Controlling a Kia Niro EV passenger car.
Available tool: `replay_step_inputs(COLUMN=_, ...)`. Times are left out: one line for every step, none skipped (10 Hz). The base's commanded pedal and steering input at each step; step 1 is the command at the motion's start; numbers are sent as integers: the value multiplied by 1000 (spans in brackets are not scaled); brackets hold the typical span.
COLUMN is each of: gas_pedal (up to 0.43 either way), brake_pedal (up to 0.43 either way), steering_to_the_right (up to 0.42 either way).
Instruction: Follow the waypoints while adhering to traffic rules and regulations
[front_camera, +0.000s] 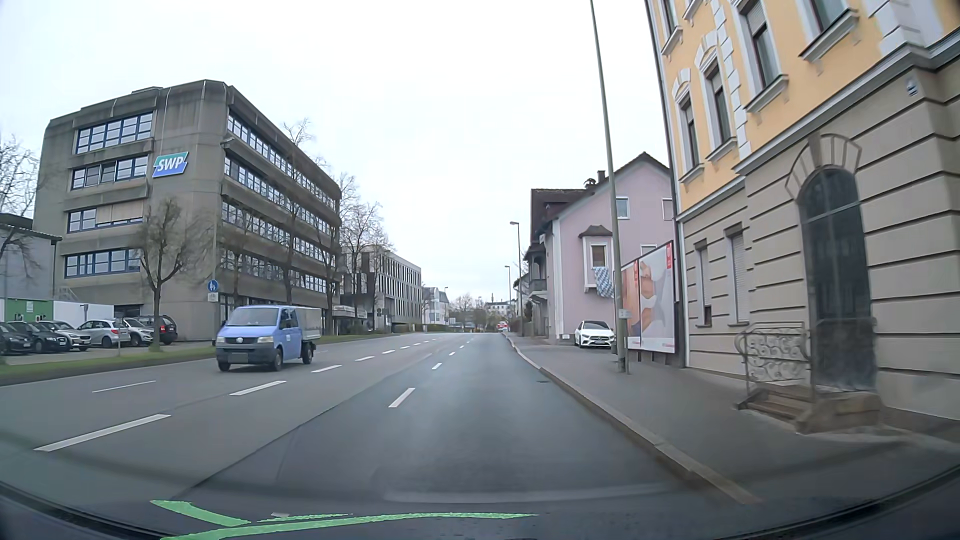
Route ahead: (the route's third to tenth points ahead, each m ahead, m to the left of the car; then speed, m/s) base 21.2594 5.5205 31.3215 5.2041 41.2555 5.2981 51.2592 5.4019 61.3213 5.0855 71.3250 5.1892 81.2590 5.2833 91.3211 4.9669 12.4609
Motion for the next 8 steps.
replay_step_inputs(gas_pedal=209, brake_pedal=0, steering_to_the_right=0)
replay_step_inputs(gas_pedal=209, brake_pedal=0, steering_to_the_right=0)
replay_step_inputs(gas_pedal=209, brake_pedal=0, steering_to_the_right=0)
replay_step_inputs(gas_pedal=209, brake_pedal=0, steering_to_the_right=0)
replay_step_inputs(gas_pedal=209, brake_pedal=0, steering_to_the_right=0)
replay_step_inputs(gas_pedal=209, brake_pedal=0, steering_to_the_right=0)
replay_step_inputs(gas_pedal=209, brake_pedal=0, steering_to_the_right=0)
replay_step_inputs(gas_pedal=209, brake_pedal=0, steering_to_the_right=0)
